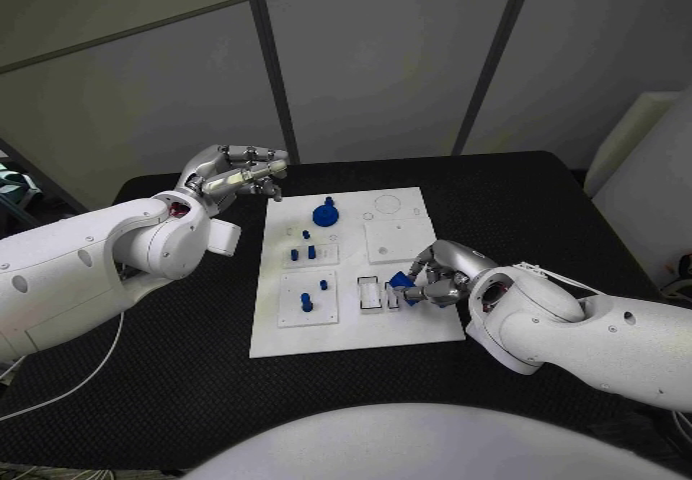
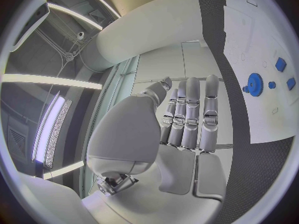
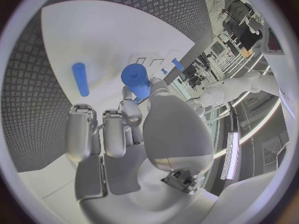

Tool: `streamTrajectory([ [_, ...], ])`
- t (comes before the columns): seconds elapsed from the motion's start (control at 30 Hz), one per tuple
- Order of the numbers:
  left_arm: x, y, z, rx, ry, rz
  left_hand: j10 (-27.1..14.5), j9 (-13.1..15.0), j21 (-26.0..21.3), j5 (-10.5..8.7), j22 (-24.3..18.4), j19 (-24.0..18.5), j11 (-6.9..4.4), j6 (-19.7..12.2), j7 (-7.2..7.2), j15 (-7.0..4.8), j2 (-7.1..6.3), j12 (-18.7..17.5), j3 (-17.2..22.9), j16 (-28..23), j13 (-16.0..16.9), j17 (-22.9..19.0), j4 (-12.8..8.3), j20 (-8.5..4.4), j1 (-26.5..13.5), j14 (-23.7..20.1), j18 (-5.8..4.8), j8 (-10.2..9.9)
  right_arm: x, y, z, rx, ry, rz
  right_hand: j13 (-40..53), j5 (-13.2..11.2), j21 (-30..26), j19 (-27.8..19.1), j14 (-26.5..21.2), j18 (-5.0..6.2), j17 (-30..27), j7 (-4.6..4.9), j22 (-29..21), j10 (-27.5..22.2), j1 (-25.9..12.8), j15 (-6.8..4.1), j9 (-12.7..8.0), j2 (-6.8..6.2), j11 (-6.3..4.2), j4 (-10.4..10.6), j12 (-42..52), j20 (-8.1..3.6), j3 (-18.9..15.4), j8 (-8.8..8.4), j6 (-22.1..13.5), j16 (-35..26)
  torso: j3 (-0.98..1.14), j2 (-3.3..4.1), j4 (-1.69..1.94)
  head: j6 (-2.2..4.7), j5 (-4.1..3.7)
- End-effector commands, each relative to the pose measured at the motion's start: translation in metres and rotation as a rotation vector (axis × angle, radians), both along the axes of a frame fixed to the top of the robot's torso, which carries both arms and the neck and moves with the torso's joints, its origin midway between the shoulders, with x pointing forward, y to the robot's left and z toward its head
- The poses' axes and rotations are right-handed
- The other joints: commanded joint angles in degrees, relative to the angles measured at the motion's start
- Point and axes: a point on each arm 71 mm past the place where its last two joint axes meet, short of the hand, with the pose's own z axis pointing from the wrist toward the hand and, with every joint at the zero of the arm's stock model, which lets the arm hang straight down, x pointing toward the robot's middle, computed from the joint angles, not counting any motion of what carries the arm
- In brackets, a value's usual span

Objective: Assemble the parts on the task board

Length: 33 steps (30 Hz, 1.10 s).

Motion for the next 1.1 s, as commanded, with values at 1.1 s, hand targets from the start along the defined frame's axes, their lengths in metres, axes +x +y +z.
streamTrajectory([
  [1.1, 0.002, -0.009, 0.000, -0.015, -0.001, -0.028, -0.49, -0.12, -0.30, -0.31, -0.20, 0.12, 0.10, -0.32, 0.03, 0.24, 0.54, 0.44, -0.39, -0.36, 0.10, -0.11, 0.17, 0.18, -0.46, -0.11, 2.81, 0.43, 0.018, 0.041, -0.012, -0.041, 0.033, 0.071, 5.26, -9.77, 1.86, 1.66, 4.36, -1.05, 6.65, -3.19, 3.79, 4.04, -9.89, -1.79, 6.89, 3.09, -1.63, 1.07, 3.35, -1.35, -6.01, 2.60, 5.01, 2.05, 0.01, 0.05, 0.03, -0.01, 1.04],
])
